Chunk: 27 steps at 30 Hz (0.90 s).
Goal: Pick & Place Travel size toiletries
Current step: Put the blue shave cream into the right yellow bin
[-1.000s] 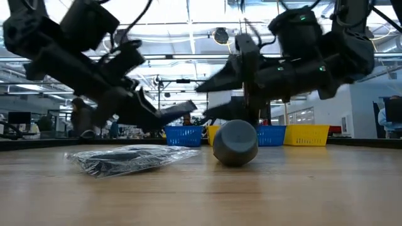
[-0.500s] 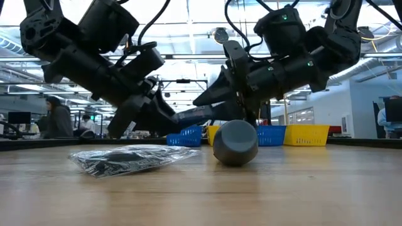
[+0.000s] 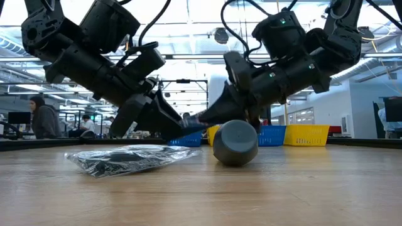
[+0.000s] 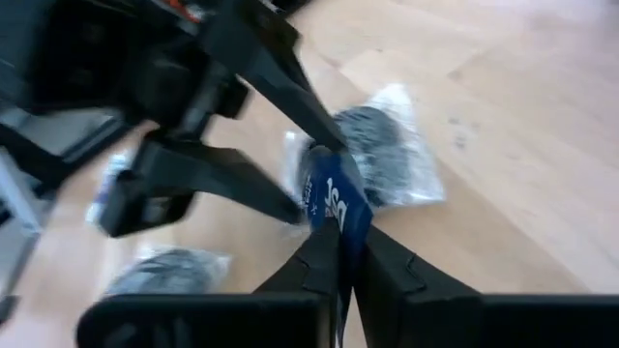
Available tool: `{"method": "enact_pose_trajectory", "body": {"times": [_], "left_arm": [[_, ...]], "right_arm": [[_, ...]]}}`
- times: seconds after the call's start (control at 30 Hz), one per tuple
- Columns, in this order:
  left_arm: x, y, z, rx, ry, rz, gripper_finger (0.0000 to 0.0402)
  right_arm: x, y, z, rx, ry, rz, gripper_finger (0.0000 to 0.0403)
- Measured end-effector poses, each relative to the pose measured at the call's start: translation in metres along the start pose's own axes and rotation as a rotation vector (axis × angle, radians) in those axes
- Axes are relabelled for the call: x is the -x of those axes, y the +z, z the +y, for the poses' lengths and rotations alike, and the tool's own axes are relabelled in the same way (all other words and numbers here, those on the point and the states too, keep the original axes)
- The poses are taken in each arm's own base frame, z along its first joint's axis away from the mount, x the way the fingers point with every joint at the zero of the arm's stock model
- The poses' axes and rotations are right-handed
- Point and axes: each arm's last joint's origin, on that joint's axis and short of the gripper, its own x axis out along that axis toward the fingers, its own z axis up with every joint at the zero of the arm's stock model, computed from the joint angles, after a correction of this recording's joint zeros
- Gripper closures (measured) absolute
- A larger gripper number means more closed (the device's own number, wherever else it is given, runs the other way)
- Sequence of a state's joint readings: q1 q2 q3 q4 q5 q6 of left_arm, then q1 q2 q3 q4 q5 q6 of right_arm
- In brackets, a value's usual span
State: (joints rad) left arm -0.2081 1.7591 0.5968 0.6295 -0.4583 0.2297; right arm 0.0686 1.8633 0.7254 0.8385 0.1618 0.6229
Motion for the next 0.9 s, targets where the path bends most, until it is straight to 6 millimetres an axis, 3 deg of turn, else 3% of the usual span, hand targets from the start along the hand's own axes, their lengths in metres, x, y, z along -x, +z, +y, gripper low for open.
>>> {"method": "enact_pose_trajectory", "body": {"times": [0.23, 0.37, 0.67, 0.9], "left_arm": [[0.012, -0.001, 0.006, 0.030, 0.007, 0.109, 0.0083], [0.019, -0.011, 0.008, 0.150, 0.101, 0.214, 0.0044], [0.034, -0.037, -0.005, 0.389, 0.188, 0.169, 0.0054], [0.040, -0.046, -0.005, 0.349, 0.243, 0.127, 0.0083]], "right_arm": [[0.006, 0.002, -0.002, 0.048, -0.113, 0.000, 0.0400], [0.025, 0.016, 0.007, 0.132, -0.269, -0.041, 0.0401], [0.101, 0.056, 0.005, 0.208, -0.744, -0.151, 0.0402], [0.141, 0.080, -0.034, 0.161, -1.030, -0.136, 0.0402]]}}
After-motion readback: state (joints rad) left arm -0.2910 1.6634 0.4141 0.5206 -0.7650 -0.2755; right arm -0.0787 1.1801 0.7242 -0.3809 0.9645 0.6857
